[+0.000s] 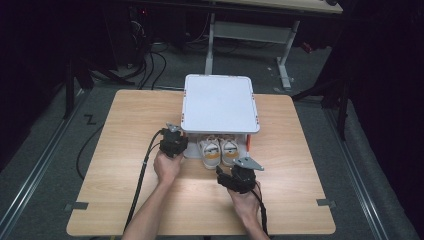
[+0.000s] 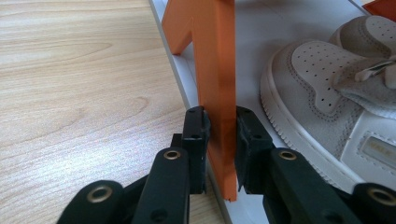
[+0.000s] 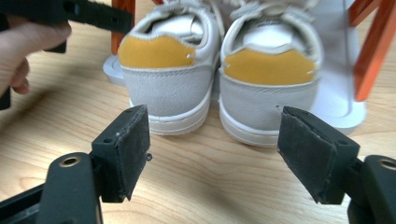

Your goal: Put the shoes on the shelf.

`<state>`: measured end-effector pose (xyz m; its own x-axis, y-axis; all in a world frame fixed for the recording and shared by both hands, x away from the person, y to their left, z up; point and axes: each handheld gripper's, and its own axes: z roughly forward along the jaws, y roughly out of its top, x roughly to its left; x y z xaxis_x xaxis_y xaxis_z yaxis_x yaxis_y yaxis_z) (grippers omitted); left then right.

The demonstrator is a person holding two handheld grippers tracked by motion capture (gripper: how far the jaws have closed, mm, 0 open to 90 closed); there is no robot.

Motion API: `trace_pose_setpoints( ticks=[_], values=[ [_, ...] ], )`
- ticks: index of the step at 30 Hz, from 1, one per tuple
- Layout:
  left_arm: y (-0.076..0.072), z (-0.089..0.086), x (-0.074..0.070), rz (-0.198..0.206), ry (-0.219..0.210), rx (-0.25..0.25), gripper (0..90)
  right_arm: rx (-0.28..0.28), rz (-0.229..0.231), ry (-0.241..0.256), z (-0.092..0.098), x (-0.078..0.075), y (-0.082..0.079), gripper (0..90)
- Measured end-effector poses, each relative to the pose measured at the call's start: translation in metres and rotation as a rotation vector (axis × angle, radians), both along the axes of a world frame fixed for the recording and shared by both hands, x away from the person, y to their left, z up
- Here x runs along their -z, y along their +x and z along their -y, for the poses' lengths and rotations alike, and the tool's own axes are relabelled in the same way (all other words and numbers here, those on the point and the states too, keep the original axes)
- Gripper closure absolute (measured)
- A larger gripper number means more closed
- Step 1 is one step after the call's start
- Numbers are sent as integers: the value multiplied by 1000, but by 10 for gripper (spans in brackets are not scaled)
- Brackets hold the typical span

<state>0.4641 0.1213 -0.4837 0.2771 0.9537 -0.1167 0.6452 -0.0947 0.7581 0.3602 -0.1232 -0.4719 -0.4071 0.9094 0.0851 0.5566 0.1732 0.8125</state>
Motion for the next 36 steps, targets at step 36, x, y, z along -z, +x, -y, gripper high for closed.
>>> trace_pose_setpoints(
  ticks=[36],
  values=[
    [-2,-1,0,-3,-17,2,765,25,41,-85,-44,11,68,341]
  ],
)
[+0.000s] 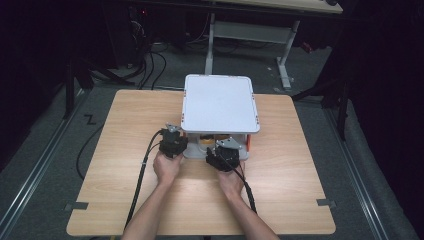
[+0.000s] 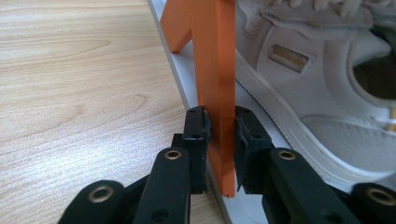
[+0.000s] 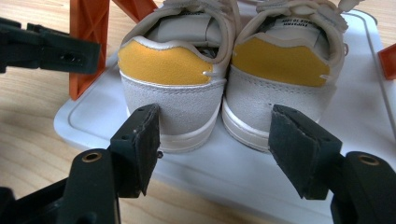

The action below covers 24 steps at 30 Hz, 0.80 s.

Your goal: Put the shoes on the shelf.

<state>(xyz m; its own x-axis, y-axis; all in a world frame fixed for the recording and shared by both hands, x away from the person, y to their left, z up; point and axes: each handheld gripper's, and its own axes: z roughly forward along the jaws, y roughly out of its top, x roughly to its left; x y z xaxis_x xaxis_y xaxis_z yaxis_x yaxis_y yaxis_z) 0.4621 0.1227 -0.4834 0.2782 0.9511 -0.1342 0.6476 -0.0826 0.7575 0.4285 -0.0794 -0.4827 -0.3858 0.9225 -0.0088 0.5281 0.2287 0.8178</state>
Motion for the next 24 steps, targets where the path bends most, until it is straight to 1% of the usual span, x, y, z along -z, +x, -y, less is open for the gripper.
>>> trace_pose_setpoints(
  ticks=[5,6,9,11,12,13,15,17,18,19,21,24],
  values=[
    [0,0,0,1,-1,-1,765,-16,-25,10,-1,-1,10,338],
    [0,0,0,1,-1,-1,765,-22,-21,-1,-2,-1,13,338],
    [0,0,0,1,-2,-1,765,-26,-27,3,-3,-1,18,338],
    [0,0,0,1,-2,1,765,-32,-18,8,-3,0,20,338],
    [0,0,0,1,0,1,765,-36,-19,9,-3,1,20,343],
    [0,0,0,3,0,1,765,-43,-30,8,-1,1,20,351],
    [0,0,0,4,1,2,764,-50,-44,10,2,1,19,348],
    [0,0,1,7,4,3,763,-63,-32,24,6,-2,14,349],
    [-1,0,1,8,4,2,762,-66,-33,41,9,-6,10,348],
    [-1,0,1,8,4,2,762,-82,-47,49,12,-7,9,340],
    [0,0,1,6,2,6,761,-94,-65,52,20,-8,8,347],
    [-1,0,1,7,3,4,761,-102,-51,50,31,-10,2,366]
  ],
)
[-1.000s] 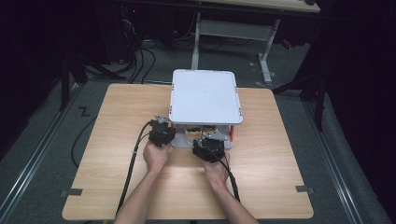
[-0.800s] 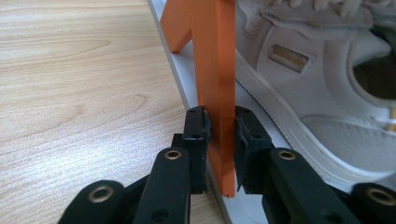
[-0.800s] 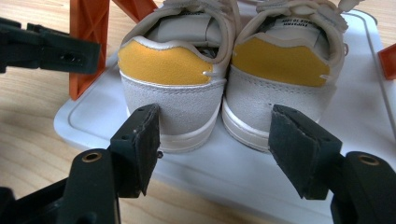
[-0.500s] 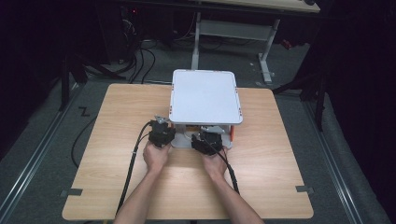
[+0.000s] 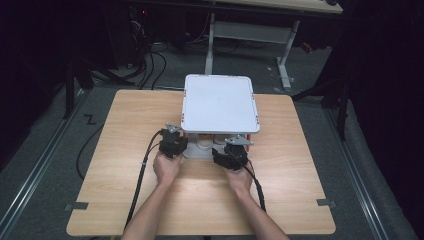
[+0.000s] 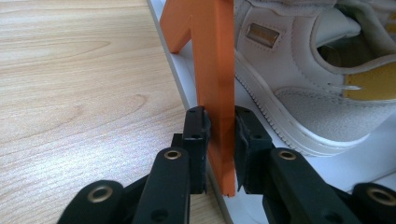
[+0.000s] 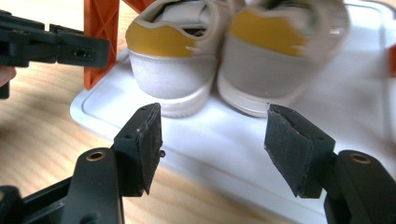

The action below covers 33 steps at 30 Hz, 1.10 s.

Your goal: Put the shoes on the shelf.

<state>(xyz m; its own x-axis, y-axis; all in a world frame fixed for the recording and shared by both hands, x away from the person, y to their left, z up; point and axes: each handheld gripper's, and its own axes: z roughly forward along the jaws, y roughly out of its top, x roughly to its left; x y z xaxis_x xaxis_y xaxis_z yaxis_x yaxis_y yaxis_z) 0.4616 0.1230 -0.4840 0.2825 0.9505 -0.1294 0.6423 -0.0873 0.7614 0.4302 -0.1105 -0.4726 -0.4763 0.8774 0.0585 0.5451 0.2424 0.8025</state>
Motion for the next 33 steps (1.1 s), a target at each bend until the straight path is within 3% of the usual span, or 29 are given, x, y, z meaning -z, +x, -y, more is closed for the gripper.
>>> trace_pose_setpoints(
  ticks=[8,13,22,27,33],
  values=[
    [0,0,0,4,7,1,758,6,52,49,36,-17,-17,374],
    [-1,1,0,5,11,4,757,9,70,52,62,-24,-23,375],
    [-1,0,0,5,18,10,754,79,66,70,117,-19,-32,382],
    [-2,-1,0,-3,33,31,745,116,52,55,140,-12,-35,386],
    [-4,-2,-2,4,34,31,618,147,12,16,158,1,-37,387]
  ],
)
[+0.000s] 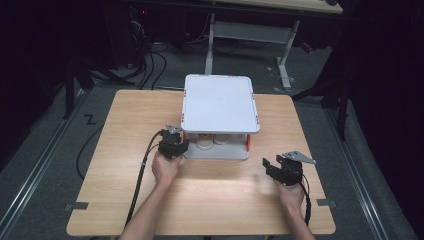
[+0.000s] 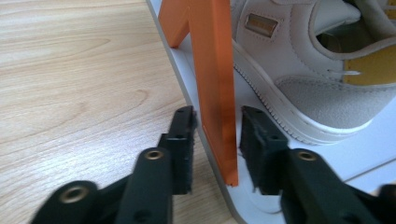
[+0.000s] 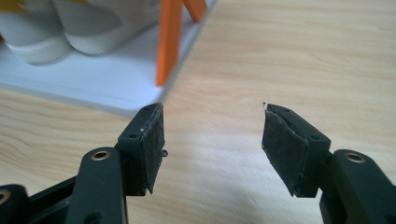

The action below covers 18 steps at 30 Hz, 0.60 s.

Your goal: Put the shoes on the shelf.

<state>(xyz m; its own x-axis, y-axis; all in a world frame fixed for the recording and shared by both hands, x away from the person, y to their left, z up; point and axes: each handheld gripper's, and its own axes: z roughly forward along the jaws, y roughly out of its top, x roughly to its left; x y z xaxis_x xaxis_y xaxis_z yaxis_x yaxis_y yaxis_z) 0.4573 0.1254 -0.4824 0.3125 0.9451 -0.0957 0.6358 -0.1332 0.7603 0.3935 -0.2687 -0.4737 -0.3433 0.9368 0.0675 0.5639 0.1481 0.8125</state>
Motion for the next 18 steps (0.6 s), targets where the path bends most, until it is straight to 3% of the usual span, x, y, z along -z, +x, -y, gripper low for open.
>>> trace_pose_setpoints(
  ticks=[7,11,15,18],
  values=[
    [-9,-5,-10,10,-4,25,485,18,-35,-45,12,8,-3,387],
    [-18,-10,-13,12,-29,46,432,17,-41,-67,16,12,-5,387],
    [-29,-15,-15,9,-48,63,410,15,-56,-69,19,14,-5,391],
    [-40,-18,-15,10,-40,76,396,6,-76,-71,20,16,-5,397]
  ],
)
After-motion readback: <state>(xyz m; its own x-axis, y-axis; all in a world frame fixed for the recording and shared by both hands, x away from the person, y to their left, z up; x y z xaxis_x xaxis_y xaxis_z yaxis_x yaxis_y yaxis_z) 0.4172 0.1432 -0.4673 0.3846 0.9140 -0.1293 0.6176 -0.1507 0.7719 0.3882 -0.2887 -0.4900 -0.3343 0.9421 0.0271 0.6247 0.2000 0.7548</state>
